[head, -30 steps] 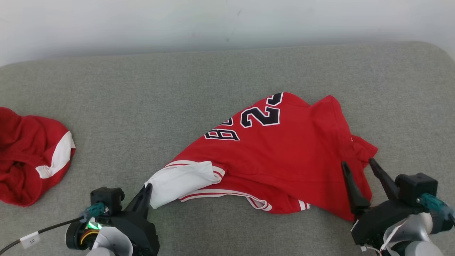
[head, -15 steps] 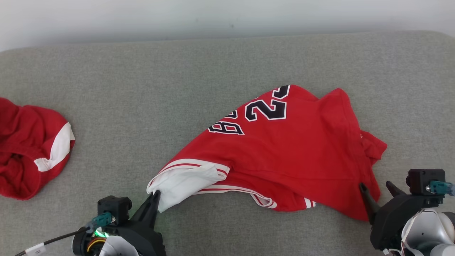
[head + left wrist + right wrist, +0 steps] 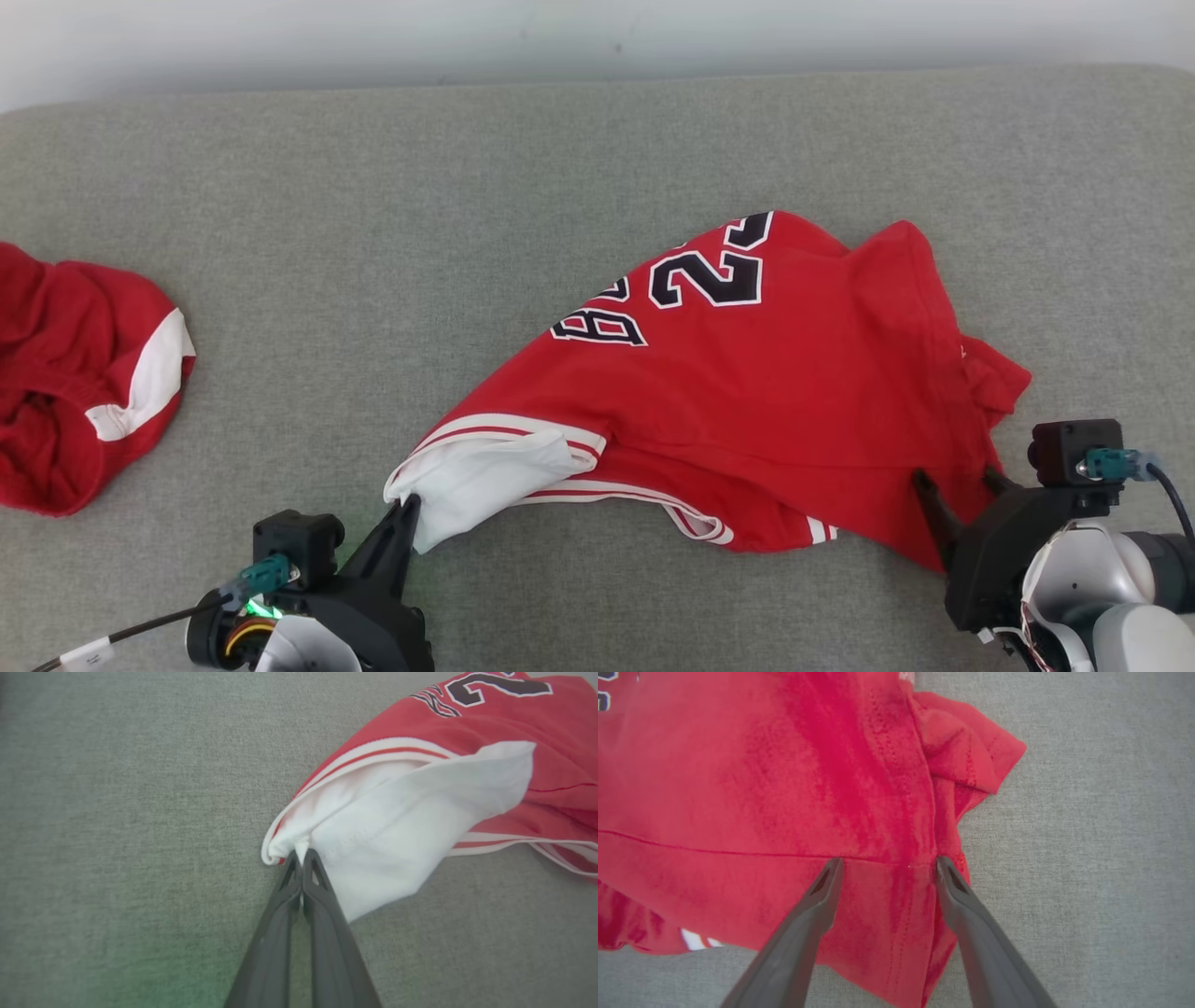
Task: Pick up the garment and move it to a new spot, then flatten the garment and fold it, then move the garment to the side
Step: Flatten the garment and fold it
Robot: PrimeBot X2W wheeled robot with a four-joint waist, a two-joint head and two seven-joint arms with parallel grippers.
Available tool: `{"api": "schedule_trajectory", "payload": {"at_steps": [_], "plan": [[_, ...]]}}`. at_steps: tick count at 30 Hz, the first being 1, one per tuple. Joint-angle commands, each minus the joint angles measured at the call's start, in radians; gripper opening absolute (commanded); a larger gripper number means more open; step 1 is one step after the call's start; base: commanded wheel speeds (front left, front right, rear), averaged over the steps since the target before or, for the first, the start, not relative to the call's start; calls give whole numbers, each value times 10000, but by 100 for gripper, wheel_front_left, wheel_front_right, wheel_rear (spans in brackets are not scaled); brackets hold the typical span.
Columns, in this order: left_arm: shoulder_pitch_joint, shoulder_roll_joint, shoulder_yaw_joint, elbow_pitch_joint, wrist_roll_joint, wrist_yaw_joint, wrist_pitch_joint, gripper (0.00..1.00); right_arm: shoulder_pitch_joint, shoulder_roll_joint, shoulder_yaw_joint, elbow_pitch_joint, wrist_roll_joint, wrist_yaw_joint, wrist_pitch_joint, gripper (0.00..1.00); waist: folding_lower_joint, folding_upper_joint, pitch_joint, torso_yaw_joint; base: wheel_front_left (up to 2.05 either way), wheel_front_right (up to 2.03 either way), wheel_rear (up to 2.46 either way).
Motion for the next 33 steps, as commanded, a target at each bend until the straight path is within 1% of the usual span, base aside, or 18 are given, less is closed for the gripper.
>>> {"api": "schedule_trajectory", "payload": {"at_steps": [1,7,8,10,11,12,13,14,15,20,25,30,33], "plan": [[-31,36,-16,8,-47,29,46,0,-76,-25,39,56,47,-24,-46,100,0,-1,32,22,0,0,0],[-136,91,-26,-35,-87,70,60,0,-208,61,234,471,248,-24,-152,100,0,-1,211,32,0,0,0],[-154,98,-22,-28,-96,84,53,0,-226,73,263,499,272,-24,-165,95,0,-1,225,26,0,0,0],[-182,114,-28,-15,-114,104,43,0,-281,81,338,540,326,-24,-268,80,0,-1,246,11,0,0,0],[-191,119,-33,-12,-117,113,38,0,-312,83,344,559,359,-24,-326,49,0,-1,252,3,0,0,0],[-197,124,-40,-6,-123,114,33,0,-334,70,347,574,349,-24,-381,38,0,-1,254,-3,0,0,0],[-200,123,-47,0,-128,120,27,0,-362,39,370,550,322,-24,-511,32,0,-1,250,-7,0,0,0],[-200,119,-56,-3,-133,129,20,0,-398,53,343,523,340,-24,-635,13,0,-1,246,-10,0,0,0],[-197,120,-63,-9,-139,135,13,0,-399,74,324,523,365,-24,-706,0,0,-1,238,-15,0,0,0],[-221,180,-7,-97,-137,205,-169,0,-349,63,250,376,481,-24,-968,0,0,-1,161,-31,0,0,0],[-330,135,378,-541,-434,223,-898,0,-554,29,116,-181,772,-24,-1592,0,0,-1,-35,-56,0,0,0],[-473,194,779,-1180,-763,143,-1575,0,-660,-252,157,-882,1027,-24,-2064,0,0,-1,-307,-79,0,0,0],[-622,249,947,-1617,-1051,54,-1776,0,-772,-483,170,-1304,1140,-24,-2307,0,0,-1,-447,-113,0,0,0]]}}
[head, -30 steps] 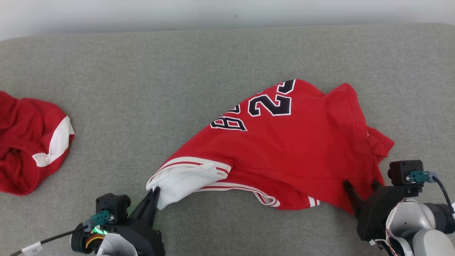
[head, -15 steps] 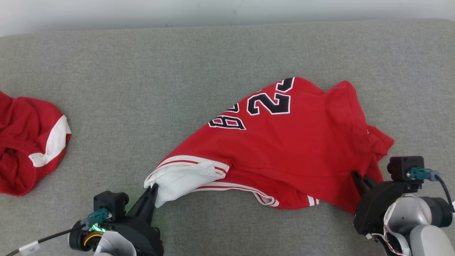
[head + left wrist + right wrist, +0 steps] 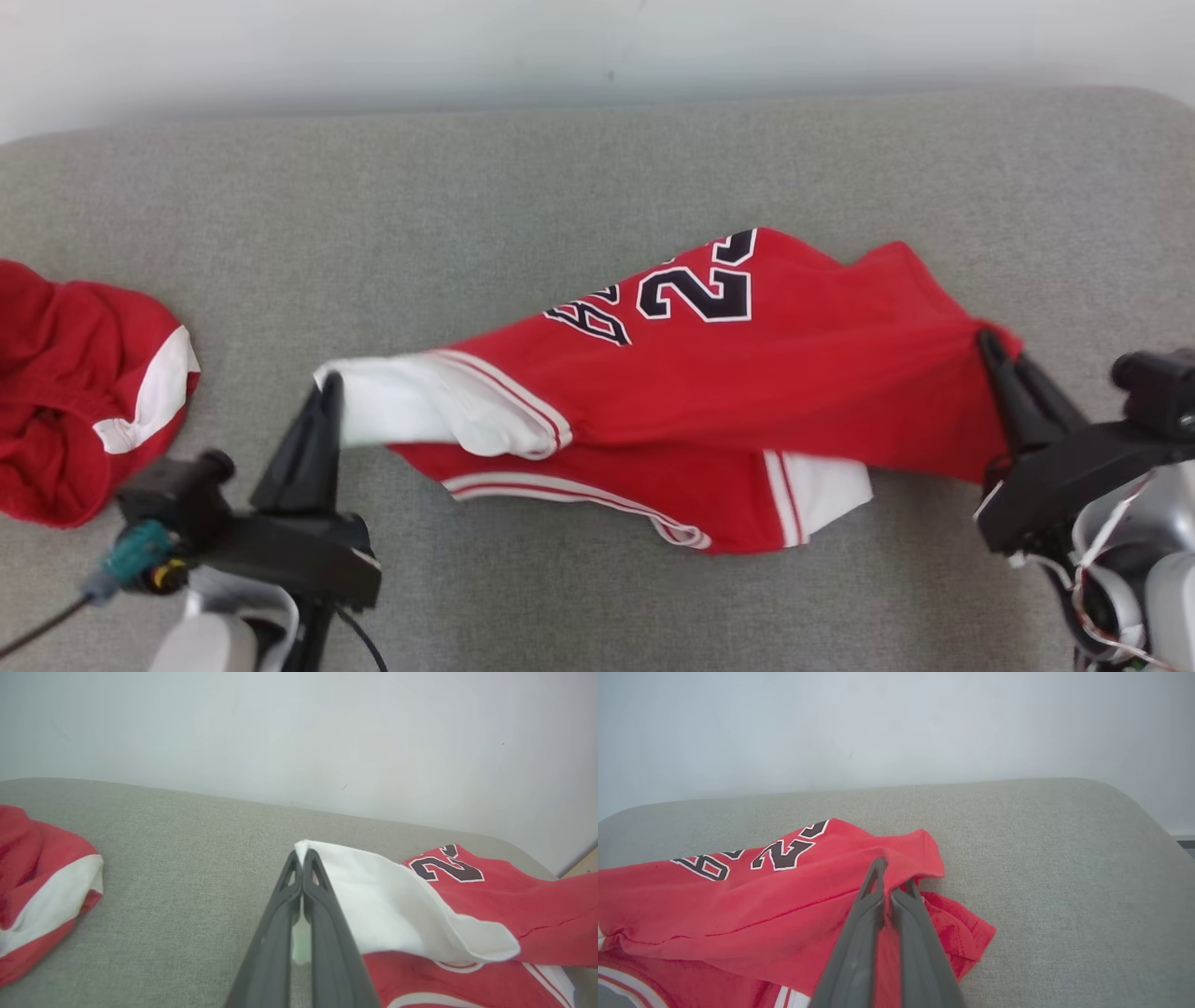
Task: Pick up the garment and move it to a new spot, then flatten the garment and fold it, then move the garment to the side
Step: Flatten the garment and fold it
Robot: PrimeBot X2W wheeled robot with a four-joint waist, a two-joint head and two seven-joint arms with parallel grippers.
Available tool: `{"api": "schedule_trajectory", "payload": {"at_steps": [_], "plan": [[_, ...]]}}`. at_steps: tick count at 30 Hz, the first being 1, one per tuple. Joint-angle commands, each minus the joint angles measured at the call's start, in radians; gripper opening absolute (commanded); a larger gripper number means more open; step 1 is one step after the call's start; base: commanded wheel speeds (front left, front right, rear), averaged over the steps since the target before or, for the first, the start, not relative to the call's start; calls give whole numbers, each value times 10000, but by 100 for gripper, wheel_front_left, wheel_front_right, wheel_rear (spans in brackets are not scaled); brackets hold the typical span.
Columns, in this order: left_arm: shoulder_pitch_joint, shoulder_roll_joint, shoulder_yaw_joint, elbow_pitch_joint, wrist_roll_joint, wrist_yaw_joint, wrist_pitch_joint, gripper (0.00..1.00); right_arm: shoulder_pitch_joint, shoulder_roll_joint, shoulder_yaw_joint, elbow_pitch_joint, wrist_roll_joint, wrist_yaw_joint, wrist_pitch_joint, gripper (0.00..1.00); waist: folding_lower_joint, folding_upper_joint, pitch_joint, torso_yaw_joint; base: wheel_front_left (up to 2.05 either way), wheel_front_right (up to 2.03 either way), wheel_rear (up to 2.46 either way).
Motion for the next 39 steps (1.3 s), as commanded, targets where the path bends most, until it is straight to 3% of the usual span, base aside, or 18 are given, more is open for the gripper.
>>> {"api": "schedule_trajectory", "payload": {"at_steps": [1,17,27,33,39], "plan": [[-212,51,123,-230,-269,-51,-119,0,-131,-122,40,-161,150,-24,-126,0,0,-1,-121,-47,0,0,0],[-2368,1032,825,-2280,-2076,-264,751,0,-1708,-1638,444,-694,1030,-24,247,0,0,-1,-852,-419,0,0,0],[-4061,1220,276,-2815,-3102,-330,1457,0,-3051,-1998,569,-925,1924,-24,368,0,0,-1,-1018,-522,0,0,0],[-5485,1241,48,-2491,-3501,-313,1816,0,-3842,-2069,659,-1043,2601,-24,798,0,0,-1,-532,-630,0,0,0],[-7497,1078,-5,-1417,-3460,-269,1867,0,-5486,-1960,1174,-126,2948,-24,867,0,0,-1,763,-931,0,0,0]]}}
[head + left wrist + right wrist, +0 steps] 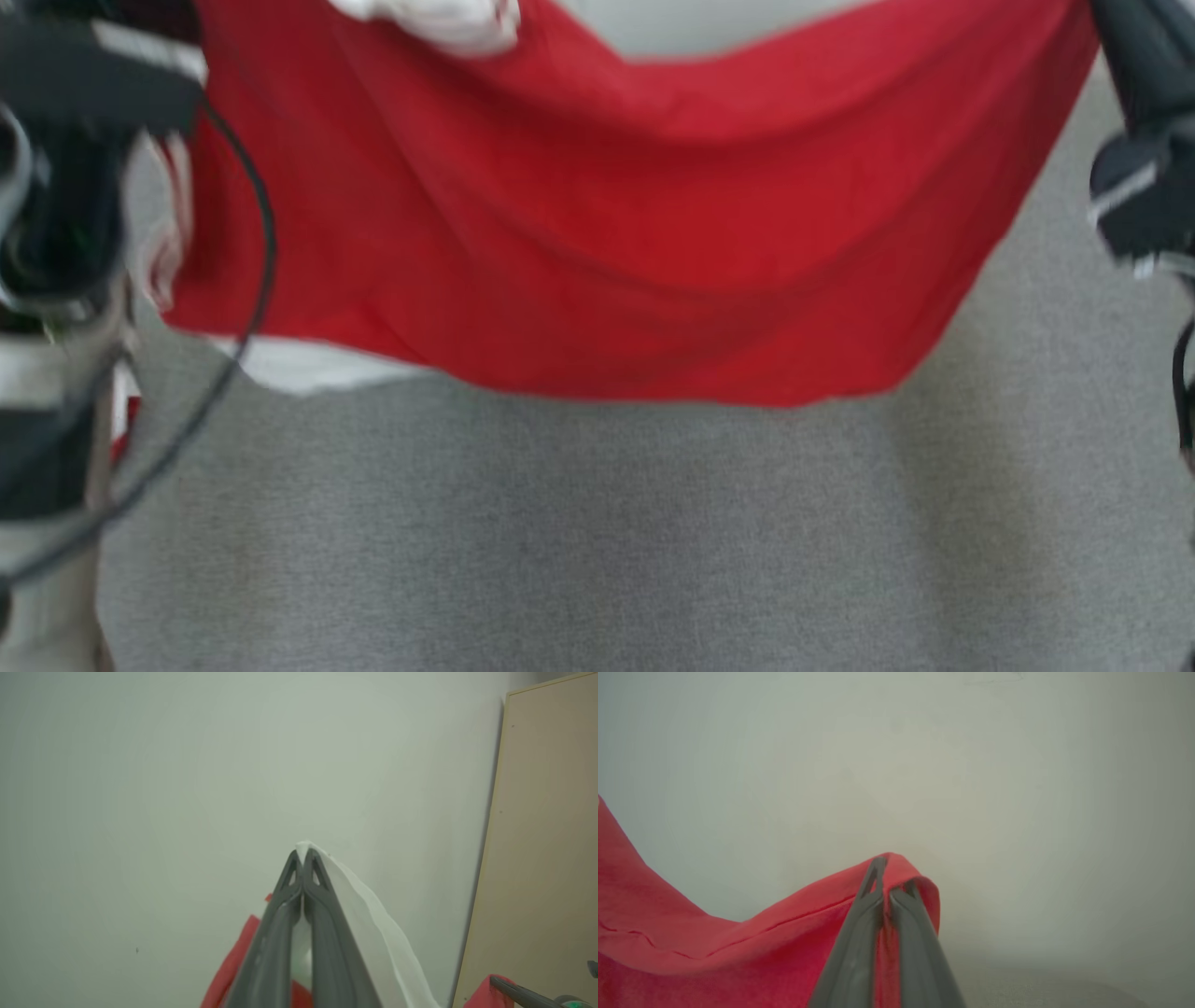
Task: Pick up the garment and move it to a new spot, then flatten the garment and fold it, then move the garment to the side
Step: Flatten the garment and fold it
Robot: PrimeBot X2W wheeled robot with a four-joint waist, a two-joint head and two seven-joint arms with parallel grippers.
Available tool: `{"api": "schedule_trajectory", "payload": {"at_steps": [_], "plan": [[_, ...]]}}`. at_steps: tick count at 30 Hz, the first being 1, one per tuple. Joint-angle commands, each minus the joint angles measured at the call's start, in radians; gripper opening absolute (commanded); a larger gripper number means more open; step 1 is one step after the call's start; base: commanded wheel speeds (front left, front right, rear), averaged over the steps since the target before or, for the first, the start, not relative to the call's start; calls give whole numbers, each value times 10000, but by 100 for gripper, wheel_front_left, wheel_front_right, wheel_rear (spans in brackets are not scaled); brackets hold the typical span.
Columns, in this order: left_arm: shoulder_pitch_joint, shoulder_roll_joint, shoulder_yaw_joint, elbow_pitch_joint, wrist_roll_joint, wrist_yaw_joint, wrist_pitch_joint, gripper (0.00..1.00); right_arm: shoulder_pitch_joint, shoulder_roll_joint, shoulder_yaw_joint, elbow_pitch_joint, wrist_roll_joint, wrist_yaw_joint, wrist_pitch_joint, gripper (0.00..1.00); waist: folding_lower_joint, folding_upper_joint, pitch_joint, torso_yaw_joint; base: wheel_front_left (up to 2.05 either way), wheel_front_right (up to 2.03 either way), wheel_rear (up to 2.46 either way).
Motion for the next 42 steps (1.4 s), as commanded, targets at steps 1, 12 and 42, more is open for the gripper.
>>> {"api": "schedule_trajectory", "payload": {"at_steps": [1,12,42], "plan": [[-701,0,30,361,149,8,-79,0,-706,126,166,394,74,-24,-193,0,0,-1,1138,-336,0,0,0],[-4252,-215,312,2503,960,73,-1550,0,-4934,470,1505,3681,-950,-24,-2652,0,0,-1,3206,-895,0,0,0],[1002,84,-1418,1832,-900,-41,-3608,0,-2414,-1204,4249,5264,857,-24,-5144,0,0,-1,2376,-184,0,0,0]]}}
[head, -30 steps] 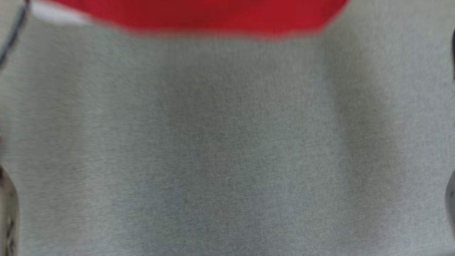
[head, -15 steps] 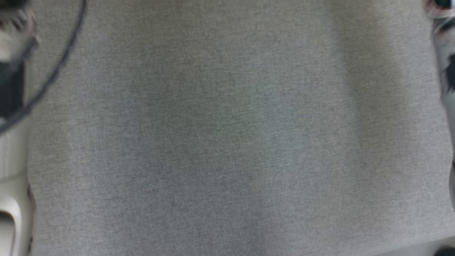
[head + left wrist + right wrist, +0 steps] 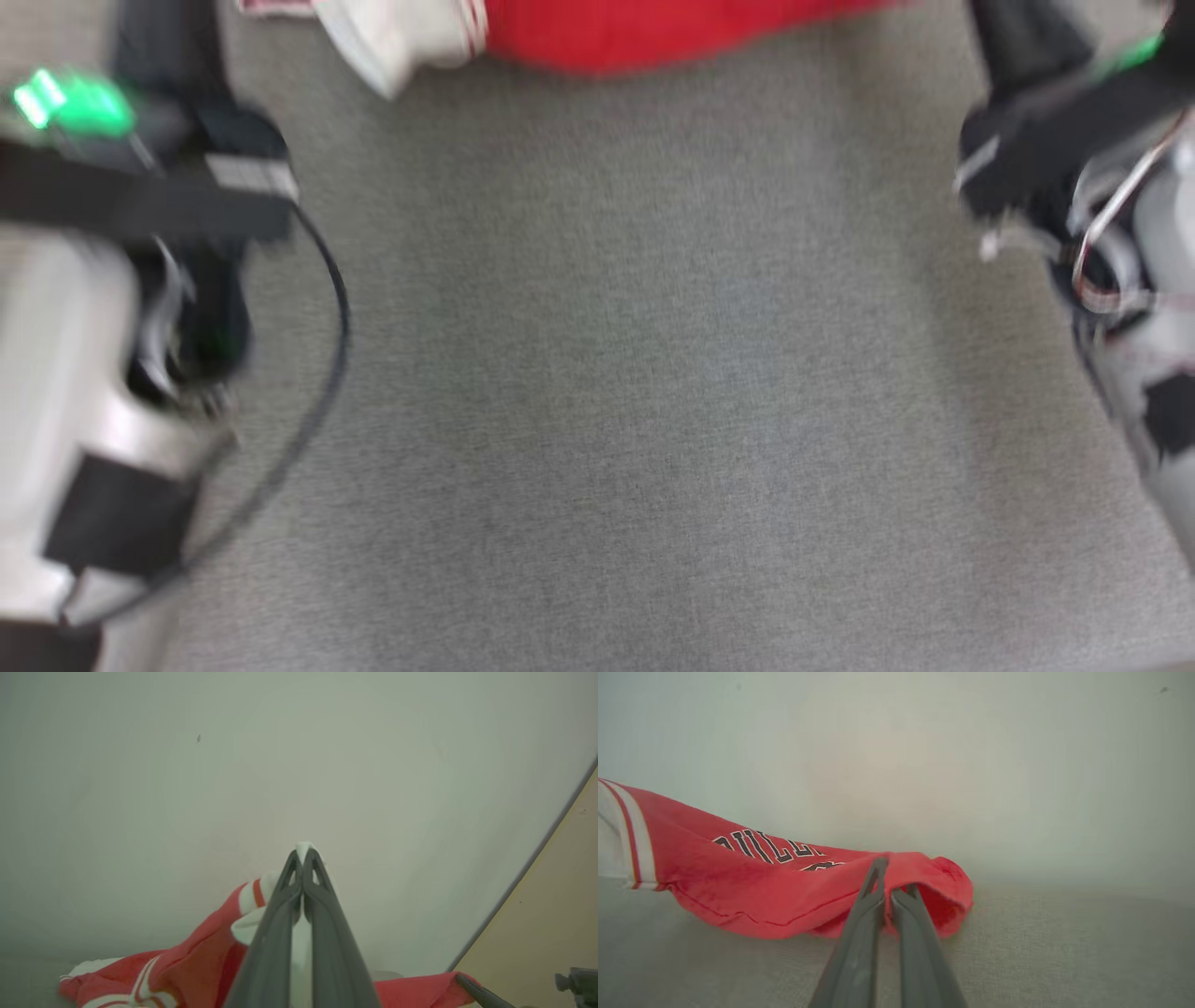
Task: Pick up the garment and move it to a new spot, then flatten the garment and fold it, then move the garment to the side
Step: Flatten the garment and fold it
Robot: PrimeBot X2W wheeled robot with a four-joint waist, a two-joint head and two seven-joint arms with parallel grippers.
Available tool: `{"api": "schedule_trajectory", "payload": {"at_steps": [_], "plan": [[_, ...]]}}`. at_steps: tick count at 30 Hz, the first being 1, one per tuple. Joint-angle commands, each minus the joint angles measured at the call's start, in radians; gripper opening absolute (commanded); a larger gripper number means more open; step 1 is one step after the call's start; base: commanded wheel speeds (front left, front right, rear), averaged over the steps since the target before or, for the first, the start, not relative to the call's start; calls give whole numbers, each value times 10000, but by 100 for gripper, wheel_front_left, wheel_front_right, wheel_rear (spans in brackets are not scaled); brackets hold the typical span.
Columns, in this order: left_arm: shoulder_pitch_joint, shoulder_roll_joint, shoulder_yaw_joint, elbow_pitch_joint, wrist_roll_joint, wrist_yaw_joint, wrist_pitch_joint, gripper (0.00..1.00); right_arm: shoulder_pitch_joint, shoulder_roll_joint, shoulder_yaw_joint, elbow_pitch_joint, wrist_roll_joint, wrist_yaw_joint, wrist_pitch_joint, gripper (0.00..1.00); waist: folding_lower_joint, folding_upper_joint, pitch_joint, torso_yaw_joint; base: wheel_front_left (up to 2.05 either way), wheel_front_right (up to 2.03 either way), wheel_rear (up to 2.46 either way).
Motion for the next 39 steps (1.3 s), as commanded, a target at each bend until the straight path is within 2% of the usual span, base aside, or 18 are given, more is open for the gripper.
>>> {"api": "schedule_trajectory", "payload": {"at_steps": [1,8,14,21,30,39], "plan": [[506,58,-116,-117,-124,-13,-28,0,492,-93,-111,-227,193,-24,134,0,2,1,-816,305,0,0,0],[2527,-103,-367,-511,-389,-13,-30,0,2528,-201,-918,-1006,89,-24,935,0,2,1,-1669,546,0,0,0],[3893,-461,-125,-649,-886,-13,-31,0,3766,-33,-1570,-1108,-135,-24,1388,0,2,1,-2194,768,0,0,0],[5428,-575,-513,-572,-1516,-14,27,0,5219,239,-2309,-1141,-387,-24,2228,0,2,1,-2867,996,0,0,0],[7017,-186,-744,-521,-2323,-9,529,0,6732,615,-3153,-1508,-280,-24,3468,0,2,1,-3389,1198,0,0,0],[8508,338,-1021,-966,-3443,121,1842,0,8396,1078,-4226,-2534,-239,-24,4944,0,2,1,-3764,1294,0,0,0]]}}
